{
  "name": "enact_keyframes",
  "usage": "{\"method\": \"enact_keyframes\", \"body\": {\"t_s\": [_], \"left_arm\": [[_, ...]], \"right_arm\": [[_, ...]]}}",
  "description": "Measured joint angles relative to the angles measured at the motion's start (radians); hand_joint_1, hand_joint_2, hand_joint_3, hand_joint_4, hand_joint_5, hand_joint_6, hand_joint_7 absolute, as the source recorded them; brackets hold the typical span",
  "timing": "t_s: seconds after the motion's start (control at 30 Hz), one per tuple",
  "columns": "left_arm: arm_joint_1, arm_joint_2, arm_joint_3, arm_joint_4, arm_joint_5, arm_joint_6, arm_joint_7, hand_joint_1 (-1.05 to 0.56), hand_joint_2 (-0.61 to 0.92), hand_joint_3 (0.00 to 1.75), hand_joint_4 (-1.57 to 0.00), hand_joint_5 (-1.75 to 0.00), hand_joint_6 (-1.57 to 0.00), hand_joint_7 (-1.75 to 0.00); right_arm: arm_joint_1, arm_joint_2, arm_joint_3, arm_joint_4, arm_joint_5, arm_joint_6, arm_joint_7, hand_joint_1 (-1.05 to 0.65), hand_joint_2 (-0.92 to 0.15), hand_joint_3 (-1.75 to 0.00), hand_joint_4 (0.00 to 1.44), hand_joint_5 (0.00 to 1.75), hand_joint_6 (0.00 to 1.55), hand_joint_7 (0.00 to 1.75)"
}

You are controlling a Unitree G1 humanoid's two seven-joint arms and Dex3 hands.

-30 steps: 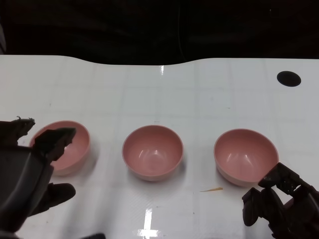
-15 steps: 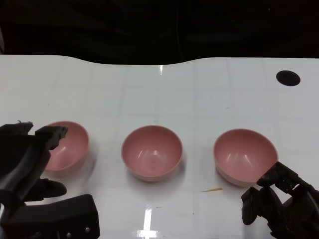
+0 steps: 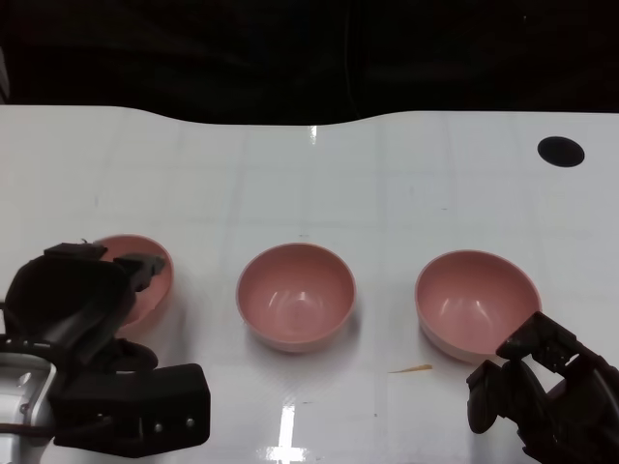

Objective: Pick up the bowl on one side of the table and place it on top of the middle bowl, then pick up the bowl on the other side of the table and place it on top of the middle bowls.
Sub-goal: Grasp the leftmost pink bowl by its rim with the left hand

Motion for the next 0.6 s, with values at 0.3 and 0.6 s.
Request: {"method": "enact_keyframes", "body": {"t_s": [0.3, 0.6], "left_arm": [[-0.119, 0.007, -0.081, 0.260, -0.079, -0.017, 0.036, -0.71, 0.92, 0.28, -0.46, -0.02, -0.62, -0.03], [-0.179, 0.009, -0.119, 0.430, -0.169, -0.088, 0.142, -0.24, 0.92, 0.35, -0.84, -0.09, -0.94, -0.08]], "right_arm": [[0.000, 0.001, 0.000, 0.001, 0.000, 0.000, -0.001, -0.09, -0.56, -1.05, 0.88, 1.64, 0.91, 1.23], [0.001, 0.000, 0.000, 0.001, 0.001, 0.001, -0.001, -0.10, -0.55, -1.07, 0.88, 1.64, 0.92, 1.22]]}}
